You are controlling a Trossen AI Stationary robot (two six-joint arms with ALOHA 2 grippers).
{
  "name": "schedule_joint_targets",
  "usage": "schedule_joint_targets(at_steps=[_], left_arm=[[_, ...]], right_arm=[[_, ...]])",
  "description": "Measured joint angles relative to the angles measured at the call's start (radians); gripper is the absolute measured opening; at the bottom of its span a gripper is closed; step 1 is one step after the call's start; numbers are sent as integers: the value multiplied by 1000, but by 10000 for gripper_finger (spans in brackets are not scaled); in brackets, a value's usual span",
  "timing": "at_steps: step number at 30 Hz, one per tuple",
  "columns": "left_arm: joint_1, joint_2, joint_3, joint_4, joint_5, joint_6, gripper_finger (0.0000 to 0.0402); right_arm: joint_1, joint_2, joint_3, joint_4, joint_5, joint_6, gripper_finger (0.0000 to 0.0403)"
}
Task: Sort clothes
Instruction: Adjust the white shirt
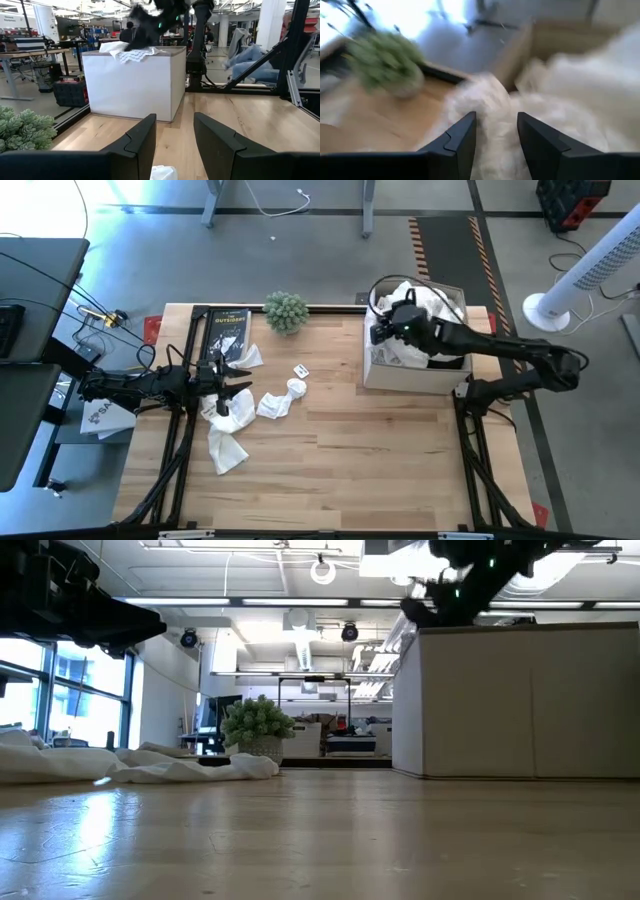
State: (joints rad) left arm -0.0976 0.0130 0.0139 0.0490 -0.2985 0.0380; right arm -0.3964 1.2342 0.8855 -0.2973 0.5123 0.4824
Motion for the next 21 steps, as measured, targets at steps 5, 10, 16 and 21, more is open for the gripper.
schedule_joint_targets(at_steps=[5,10,16,21], left_arm=[[0,0,0,0,0,0,131],[0,0,0,0,0,0,131],[0,0,0,0,0,0,131],[0,0,0,0,0,0,131]], right_arm=[[-55,44,-111,25,0,91,140],[-78,48,-191,35,156,173,139],[-49,11,-88,-55,188,95,139],[-41,-11,128,-319,117,108,139]])
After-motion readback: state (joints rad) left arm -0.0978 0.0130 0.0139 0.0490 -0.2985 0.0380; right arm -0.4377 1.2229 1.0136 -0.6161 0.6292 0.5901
